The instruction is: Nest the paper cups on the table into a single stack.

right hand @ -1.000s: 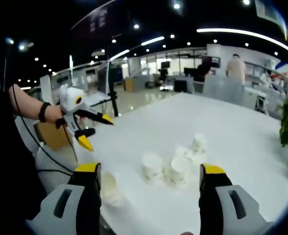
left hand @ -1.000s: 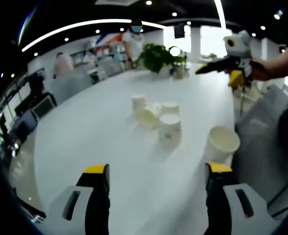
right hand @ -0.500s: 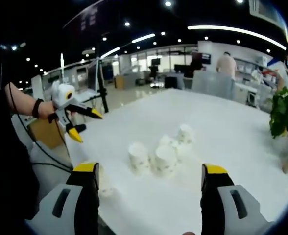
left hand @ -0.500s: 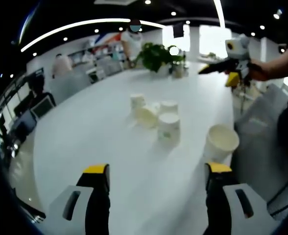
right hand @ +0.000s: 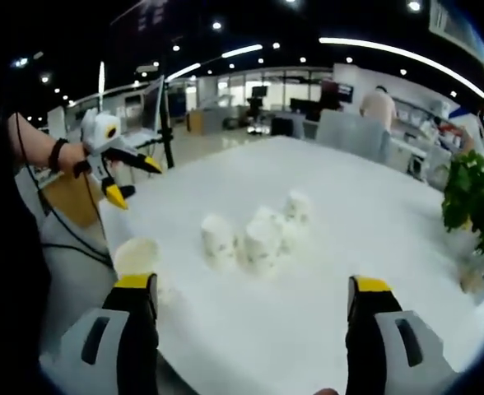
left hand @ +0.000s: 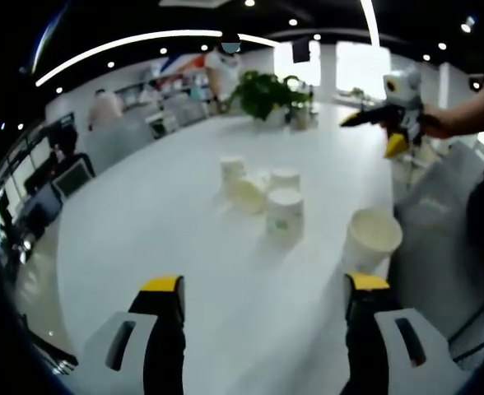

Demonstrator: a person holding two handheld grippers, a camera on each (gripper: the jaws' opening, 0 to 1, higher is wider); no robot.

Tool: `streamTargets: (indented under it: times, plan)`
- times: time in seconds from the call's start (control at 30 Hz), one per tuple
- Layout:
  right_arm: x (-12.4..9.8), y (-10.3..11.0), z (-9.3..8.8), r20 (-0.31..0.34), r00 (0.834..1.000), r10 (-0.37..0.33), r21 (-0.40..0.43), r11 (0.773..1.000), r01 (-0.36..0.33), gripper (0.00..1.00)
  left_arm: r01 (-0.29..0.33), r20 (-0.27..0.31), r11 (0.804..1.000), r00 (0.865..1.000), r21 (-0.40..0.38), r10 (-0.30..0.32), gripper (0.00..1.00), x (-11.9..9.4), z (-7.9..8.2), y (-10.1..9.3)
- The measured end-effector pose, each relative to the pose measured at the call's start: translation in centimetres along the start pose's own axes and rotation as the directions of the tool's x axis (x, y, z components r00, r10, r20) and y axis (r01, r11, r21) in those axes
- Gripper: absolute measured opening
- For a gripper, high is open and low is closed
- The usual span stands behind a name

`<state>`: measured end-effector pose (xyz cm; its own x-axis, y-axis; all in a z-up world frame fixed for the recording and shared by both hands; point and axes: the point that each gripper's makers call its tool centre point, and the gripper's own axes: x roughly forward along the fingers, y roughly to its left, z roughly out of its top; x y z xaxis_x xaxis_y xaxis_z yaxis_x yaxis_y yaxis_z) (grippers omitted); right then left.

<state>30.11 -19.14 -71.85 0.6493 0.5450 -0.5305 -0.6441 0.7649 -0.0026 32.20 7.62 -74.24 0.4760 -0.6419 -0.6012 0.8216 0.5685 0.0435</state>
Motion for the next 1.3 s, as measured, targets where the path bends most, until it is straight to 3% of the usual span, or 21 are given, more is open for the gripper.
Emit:
streamTargets:
  times: [0.53,0.83,1.2,1.3]
  plan:
    - [-0.1,-0.2,-1.7,-0.018,1.000,-0.021,-0.016,1.000,0.020,1.00,0.020,-0.011,1.000,1.000,0.007,-0.020,0.78,0.8,0.3,-0.6]
    - [0.3,0.0,-3.6,-0.047,0.999,-0.016,-0.016,1.000,0.015,1.00,0.044,-0.028,0.999,0.999,0.012,-0.043,0.78,2.5,0.4,-1.0]
    - [0.5,0.4,-4.1,-0.047,0.999,-0.004,-0.002,1.000,0.004,1.00,0.003,-0.011,1.000,1.000,0.025,-0.003,0.73,4.6,1.0,-0.4]
    - [0.6,0.4,-4.0,-0.053,0.999,0.001,-0.015,1.000,-0.001,1.00,0.014,0.007,1.000,1.000,-0.019,-0.014,0.74,5.3,1.6,-0.5]
